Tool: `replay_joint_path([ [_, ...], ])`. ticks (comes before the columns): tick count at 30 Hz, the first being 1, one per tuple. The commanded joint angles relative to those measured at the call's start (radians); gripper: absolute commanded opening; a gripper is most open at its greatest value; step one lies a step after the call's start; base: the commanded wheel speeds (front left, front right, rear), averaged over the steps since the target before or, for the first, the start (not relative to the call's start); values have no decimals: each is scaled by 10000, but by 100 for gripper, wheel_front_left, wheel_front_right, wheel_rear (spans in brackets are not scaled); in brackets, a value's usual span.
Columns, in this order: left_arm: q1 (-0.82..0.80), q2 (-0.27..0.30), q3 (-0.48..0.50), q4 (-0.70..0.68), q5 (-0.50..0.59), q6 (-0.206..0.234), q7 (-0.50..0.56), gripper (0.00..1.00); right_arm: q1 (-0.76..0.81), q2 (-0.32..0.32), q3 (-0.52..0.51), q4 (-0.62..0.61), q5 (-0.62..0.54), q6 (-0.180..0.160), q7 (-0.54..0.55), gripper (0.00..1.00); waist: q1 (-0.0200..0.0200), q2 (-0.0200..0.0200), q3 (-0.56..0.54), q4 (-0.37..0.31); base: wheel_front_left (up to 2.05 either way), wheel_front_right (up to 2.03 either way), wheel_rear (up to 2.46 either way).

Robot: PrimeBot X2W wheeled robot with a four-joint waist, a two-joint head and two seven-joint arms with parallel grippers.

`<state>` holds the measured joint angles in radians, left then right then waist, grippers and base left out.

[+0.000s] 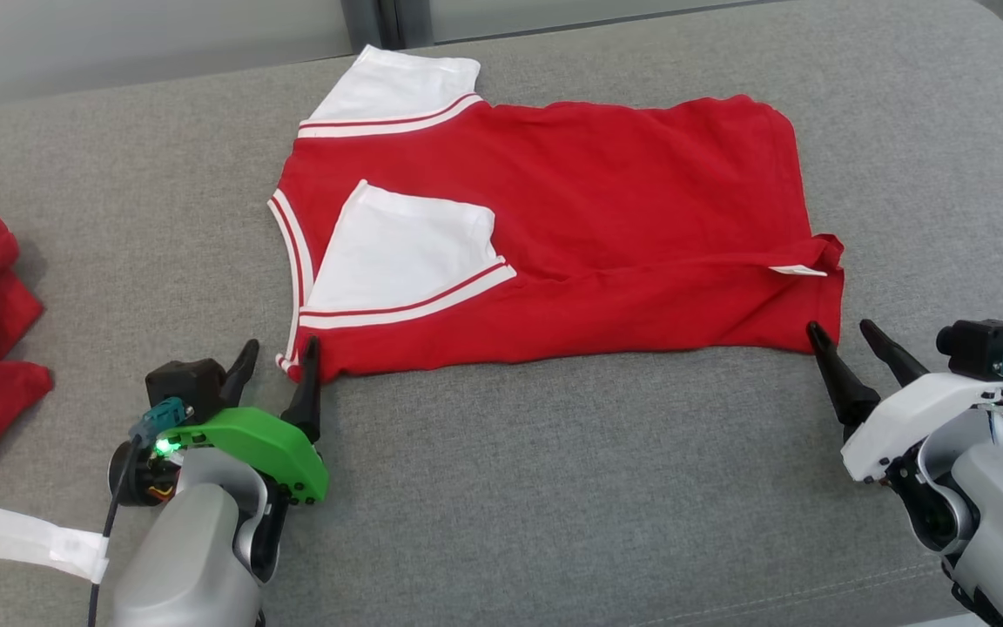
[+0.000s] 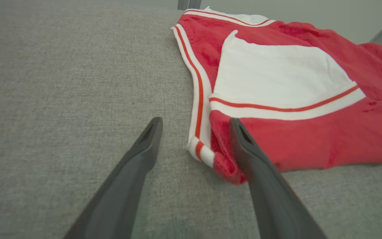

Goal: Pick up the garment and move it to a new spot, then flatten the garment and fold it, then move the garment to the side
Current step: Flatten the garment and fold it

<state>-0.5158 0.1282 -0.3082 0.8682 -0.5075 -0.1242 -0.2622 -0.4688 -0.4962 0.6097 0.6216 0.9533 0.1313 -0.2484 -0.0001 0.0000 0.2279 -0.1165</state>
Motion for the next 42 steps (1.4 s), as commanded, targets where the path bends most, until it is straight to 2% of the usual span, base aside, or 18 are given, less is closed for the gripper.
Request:
replay_joint_path([
  [1,-4,-1,-29,58,-8,-16,-33,100,-206,63,54,152,20,-10,-68,100,1,0,110,39,0,0,0],
  [9,-342,-266,-409,541,-109,-54,178,100,-834,646,433,1403,83,-10,-106,100,1,0,338,89,0,0,0],
  [10,-375,-285,-441,592,-123,-52,185,94,-867,720,513,1497,129,-10,-100,100,1,0,346,92,0,0,0],
  [11,-394,-307,-477,629,-152,-45,181,53,-909,778,596,1591,180,-10,-97,55,1,0,345,102,0,0,0],
  [12,-399,-323,-511,648,-178,-48,177,33,-927,812,662,1657,233,-10,-98,13,1,0,332,117,0,0,0],
  [13,-391,-347,-511,634,-238,-52,162,0,-916,843,720,1717,309,-10,-107,0,1,0,298,143,0,0,0],
  [19,42,-307,-348,258,-505,-61,27,0,-686,730,842,1681,484,-10,-182,0,1,0,-189,338,0,0,0],
  [24,809,-229,-26,-440,-748,-41,-24,0,-156,457,431,1005,210,-12,-174,0,1,0,-750,556,0,0,0],
  [35,4112,-359,941,-3386,-679,532,-33,0,2579,-372,-488,-995,-44,-13,-171,0,1,0,-1386,984,0,0,0],
  [41,5386,-470,980,-4296,-480,832,-34,0,3880,-392,-892,-1660,249,-13,111,0,1,0,-1450,1103,0,0,0],
  [42,5439,-464,946,-4354,-386,852,-34,23,3996,-379,-953,-1690,256,-13,174,0,1,0,-1461,1116,0,0,0],
])
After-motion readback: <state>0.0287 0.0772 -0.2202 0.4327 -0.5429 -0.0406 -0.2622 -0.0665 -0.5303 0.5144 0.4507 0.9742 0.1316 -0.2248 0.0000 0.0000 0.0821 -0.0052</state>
